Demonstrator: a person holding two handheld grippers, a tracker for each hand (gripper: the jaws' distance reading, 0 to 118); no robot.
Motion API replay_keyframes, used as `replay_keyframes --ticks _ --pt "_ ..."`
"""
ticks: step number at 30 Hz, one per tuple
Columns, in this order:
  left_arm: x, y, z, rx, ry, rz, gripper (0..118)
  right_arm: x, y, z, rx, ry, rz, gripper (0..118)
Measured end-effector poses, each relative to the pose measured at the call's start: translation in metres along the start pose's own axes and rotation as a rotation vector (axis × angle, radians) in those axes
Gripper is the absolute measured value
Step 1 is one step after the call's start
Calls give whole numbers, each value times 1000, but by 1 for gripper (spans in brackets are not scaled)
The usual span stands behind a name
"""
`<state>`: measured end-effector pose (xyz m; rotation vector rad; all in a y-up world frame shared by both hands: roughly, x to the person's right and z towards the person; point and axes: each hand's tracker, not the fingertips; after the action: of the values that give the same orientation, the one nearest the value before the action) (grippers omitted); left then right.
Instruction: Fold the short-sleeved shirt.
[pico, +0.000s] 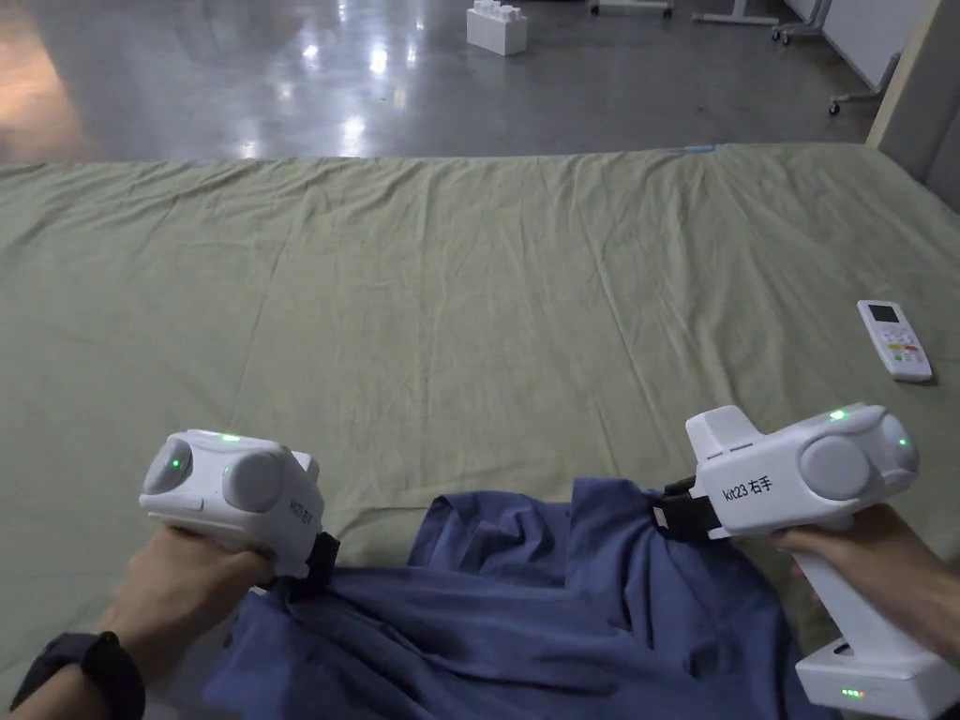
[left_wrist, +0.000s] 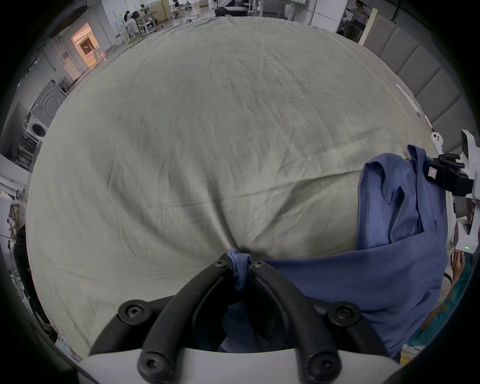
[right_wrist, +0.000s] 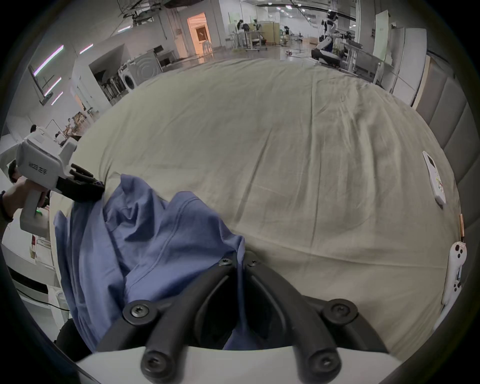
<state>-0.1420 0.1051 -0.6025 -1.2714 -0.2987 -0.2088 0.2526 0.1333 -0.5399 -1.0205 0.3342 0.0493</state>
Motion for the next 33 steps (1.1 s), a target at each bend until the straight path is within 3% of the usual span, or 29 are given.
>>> replay_keyframes --ticks 2,5,9,11,15,21,26,29,33 --pt "5 -22 14 140 32 -46 9 -4 -6 19 65 -24 -35 3" --pt "10 -56 52 290 16 -126 9 -11 -12 58 171 13 -49 2" --pt "-11 -88 145 497 -94 -14 8 -31 -22 129 322 41 -112 2" --pt "-25 -105 197 600 -144 61 8 -44 -28 166 378 -5 -78 2" --pt "-45 -137 291 771 -151 88 8 -62 -42 240 513 -37 -164 2" --pt "-56 -184 404 1002 -93 125 8 -77 -43 328 669 -171 -219 2" --pt "-62 -207 465 1122 -56 174 8 -84 -37 389 806 -275 -278 2" --pt "-63 -215 491 1194 5 178 8 -87 -29 422 866 -377 -241 2" --pt "-66 -217 513 1233 8 191 8 -92 -20 458 916 -422 -220 2"
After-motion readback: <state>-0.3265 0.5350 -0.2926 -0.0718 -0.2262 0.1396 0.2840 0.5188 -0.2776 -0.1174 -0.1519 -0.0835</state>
